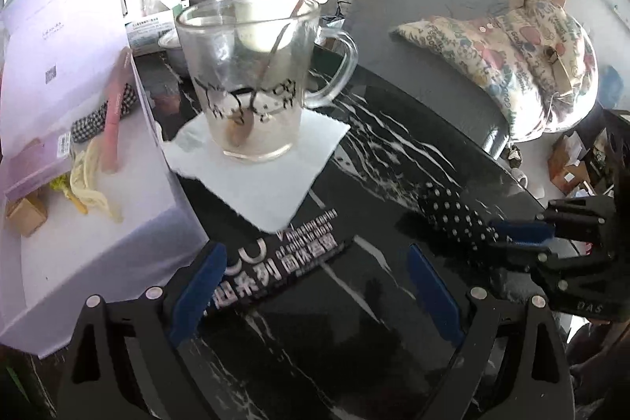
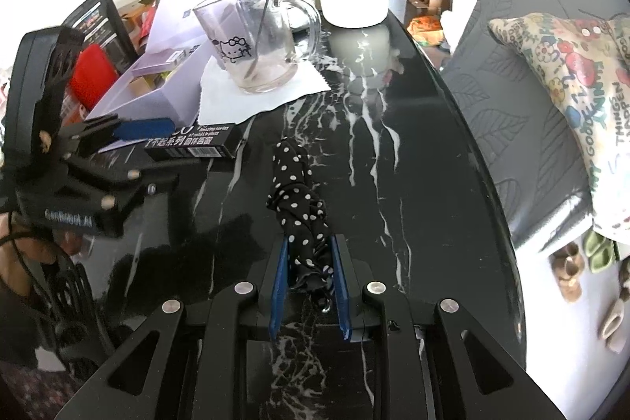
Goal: Organize rigid objects
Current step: 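Grasp the black lip-gloss box with the left tool while the right tool holds the scrunchie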
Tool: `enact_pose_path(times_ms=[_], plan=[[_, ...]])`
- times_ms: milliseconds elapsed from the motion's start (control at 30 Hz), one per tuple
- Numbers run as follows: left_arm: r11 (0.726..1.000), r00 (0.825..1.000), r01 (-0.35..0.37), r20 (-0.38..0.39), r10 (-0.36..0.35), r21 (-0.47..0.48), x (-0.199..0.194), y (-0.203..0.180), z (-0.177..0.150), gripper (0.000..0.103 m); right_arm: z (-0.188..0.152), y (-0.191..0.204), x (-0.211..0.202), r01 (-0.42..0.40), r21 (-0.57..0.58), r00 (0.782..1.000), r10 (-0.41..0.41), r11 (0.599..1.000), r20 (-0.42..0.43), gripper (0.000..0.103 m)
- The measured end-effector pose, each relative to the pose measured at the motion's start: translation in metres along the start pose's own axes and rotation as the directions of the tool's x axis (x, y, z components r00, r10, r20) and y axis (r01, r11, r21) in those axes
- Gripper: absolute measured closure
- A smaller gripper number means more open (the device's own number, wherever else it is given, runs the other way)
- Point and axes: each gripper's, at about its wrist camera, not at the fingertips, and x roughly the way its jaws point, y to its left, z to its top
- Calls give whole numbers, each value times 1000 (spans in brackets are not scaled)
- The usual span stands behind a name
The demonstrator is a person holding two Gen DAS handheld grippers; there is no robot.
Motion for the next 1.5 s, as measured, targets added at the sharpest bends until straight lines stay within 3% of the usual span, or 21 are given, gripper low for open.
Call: enact_pose_path(times_ms=[67, 233, 567, 667, 800, 900, 1233, 1500], plan=[[1000, 1000, 3, -3, -3, 13, 2, -1, 3, 9, 0, 0, 0, -3, 2, 1000, 3, 1000, 0, 82], [999, 998, 13, -59, -10, 48, 21, 0, 6, 33, 1, -2, -1, -8, 11, 1000, 8, 1000, 2, 82], [995, 995, -2, -101, 12, 95, 17, -10, -5, 57, 1, -2, 0, -14, 10, 1000, 14, 1000, -3, 82], [997, 994, -12, -106, 20, 79, 13, -11, -9, 60, 1, -3, 0, -16, 6, 1000, 16, 1000, -2, 81], [1000, 993, -20, -114, 21, 13, 6, -4, -12, 76, 1, -3, 0, -16, 5, 1000, 16, 1000, -2, 82], [998, 993, -12, -119, 5, -61, 0, 5, -16, 77, 0, 0, 0, -19, -6, 1000, 19, 1000, -5, 82], [991, 984, -119, -137, 109, -66, -16, 9, -38, 77, -2, 11, 2, -17, -44, 1000, 16, 999, -19, 79], [984, 986, -147, -99, 137, -99, -21, 14, -46, 77, 6, 25, 12, 13, -92, 1000, -14, 996, -10, 74]])
